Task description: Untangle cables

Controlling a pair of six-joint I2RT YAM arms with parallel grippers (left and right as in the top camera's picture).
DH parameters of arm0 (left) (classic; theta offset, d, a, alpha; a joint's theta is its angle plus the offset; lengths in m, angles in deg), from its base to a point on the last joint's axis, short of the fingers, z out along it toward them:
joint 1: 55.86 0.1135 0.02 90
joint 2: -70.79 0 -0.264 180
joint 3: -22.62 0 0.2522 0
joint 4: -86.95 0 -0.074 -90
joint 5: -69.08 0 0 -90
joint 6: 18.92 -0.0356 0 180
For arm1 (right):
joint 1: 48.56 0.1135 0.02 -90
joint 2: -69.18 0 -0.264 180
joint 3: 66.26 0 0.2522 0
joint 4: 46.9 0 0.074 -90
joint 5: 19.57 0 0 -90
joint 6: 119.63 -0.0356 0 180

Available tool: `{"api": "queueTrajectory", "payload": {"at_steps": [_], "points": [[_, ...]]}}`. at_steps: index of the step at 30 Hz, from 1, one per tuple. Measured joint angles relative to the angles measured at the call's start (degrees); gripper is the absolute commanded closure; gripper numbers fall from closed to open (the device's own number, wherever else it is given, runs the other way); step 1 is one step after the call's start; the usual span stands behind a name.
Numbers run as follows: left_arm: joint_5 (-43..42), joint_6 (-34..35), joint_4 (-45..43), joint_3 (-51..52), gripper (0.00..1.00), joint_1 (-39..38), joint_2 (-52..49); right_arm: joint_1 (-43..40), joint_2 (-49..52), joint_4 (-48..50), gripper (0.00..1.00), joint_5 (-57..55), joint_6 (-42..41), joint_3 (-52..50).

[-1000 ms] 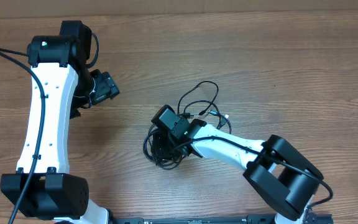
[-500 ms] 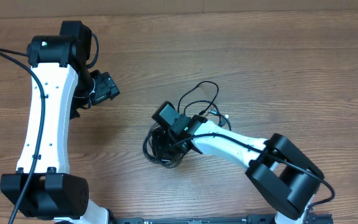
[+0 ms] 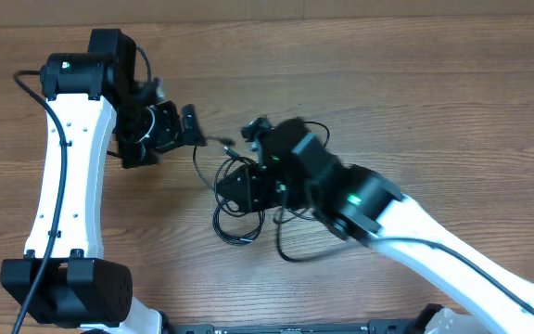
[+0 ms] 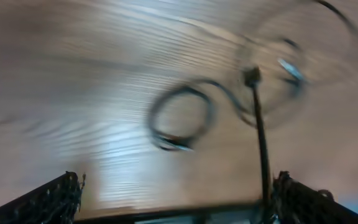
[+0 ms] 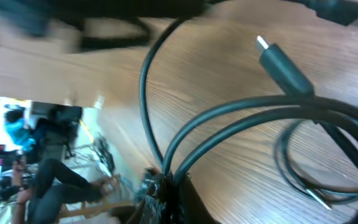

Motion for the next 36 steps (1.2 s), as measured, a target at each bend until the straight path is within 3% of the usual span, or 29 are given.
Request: {"api": "queueTrajectory", "payload": {"at_steps": [5, 10, 13, 16, 23, 28, 36], "points": [[-11.56, -7.21, 0.50, 0.00, 0.00, -0.61, 0.00, 0.00, -7.82, 0.20, 0.96, -0.74, 0.33, 0.02], [-15.58, -10.01, 1.49, 0.00, 0.04, -2.97, 0.00, 0.02, -12.02, 0.13, 0.96, -1.36, 0.35, 0.02], [-16.59, -11.19, 1.75, 0.00, 0.19, -5.03, 0.00, 0.02, -12.41, -0.15, 0.96, -1.70, 0.33, 0.02], [-16.92, -11.67, 1.68, 0.00, 0.47, -7.10, 0.00, 0.02, -12.39, -0.98, 0.96, -1.90, 0.35, 0.02], [-13.44, -7.37, 0.87, 0.00, 0.59, -9.03, 0.00, 0.02, -12.39, -3.28, 0.96, -2.97, 0.37, 0.02], [-11.65, -4.17, 1.07, 0.00, 0.94, -8.98, 0.00, 0.02, -12.39, -5.66, 0.96, -5.40, 0.35, 0.02], [-9.03, -1.49, 1.14, 0.00, 0.96, -8.98, 0.00, 0.02, -12.39, -6.67, 0.96, -7.52, 0.35, 0.02]]}}
